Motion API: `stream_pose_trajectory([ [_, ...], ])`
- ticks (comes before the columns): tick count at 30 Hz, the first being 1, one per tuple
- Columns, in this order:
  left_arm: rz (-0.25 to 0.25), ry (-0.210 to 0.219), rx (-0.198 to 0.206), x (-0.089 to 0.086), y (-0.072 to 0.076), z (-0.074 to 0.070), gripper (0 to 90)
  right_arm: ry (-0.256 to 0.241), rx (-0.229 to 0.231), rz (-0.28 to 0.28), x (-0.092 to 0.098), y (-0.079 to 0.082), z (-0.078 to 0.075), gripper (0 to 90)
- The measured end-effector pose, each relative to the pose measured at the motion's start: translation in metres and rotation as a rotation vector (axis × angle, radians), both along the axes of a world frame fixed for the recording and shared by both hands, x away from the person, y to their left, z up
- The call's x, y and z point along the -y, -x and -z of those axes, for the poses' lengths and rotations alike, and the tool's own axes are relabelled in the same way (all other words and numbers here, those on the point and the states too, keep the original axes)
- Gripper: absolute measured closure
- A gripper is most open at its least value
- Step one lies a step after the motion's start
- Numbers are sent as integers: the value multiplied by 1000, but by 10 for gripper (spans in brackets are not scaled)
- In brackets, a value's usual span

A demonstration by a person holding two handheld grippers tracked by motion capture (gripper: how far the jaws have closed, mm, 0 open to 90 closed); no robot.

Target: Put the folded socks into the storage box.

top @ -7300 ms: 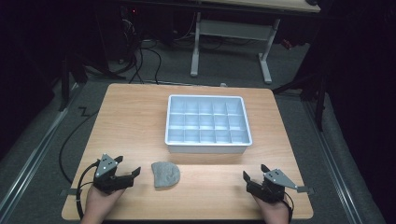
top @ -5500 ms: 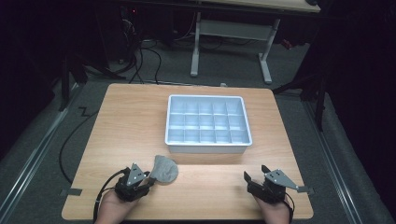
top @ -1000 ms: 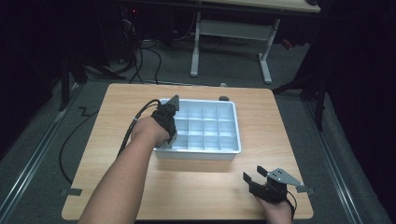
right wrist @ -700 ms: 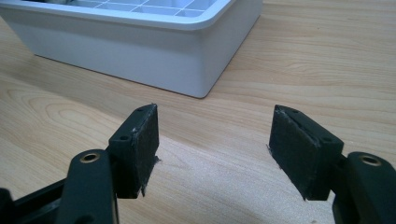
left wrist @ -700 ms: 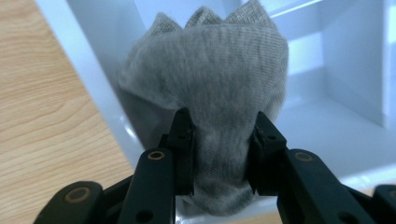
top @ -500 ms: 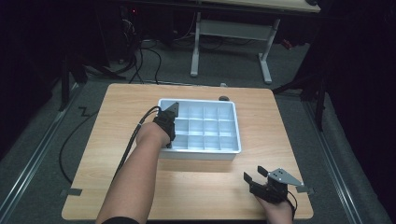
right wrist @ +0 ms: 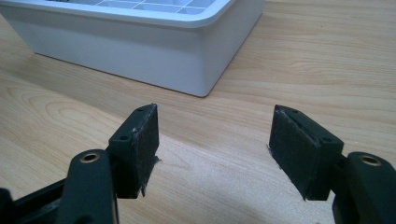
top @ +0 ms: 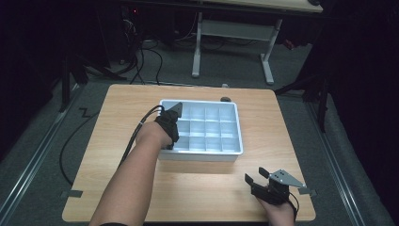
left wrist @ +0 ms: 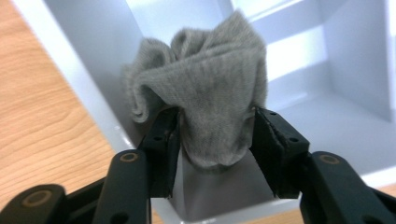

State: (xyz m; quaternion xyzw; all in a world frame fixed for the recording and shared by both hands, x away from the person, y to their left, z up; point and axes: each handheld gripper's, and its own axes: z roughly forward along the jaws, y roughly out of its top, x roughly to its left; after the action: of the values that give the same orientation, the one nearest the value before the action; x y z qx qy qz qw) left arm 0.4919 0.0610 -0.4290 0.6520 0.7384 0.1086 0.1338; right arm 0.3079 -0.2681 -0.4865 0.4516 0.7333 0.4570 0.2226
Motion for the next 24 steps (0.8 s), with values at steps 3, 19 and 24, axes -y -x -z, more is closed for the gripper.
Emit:
stream_pose_trajectory([
  [3,2,-18,21,2,-3,-3,524,4,6,-5,-1,0,0,331],
  [19,-14,-43,-13,3,-10,33,797,3,-7,-8,-1,0,1,331],
  [24,-1,-50,-19,3,-11,36,796,4,-10,-12,-1,0,2,331],
])
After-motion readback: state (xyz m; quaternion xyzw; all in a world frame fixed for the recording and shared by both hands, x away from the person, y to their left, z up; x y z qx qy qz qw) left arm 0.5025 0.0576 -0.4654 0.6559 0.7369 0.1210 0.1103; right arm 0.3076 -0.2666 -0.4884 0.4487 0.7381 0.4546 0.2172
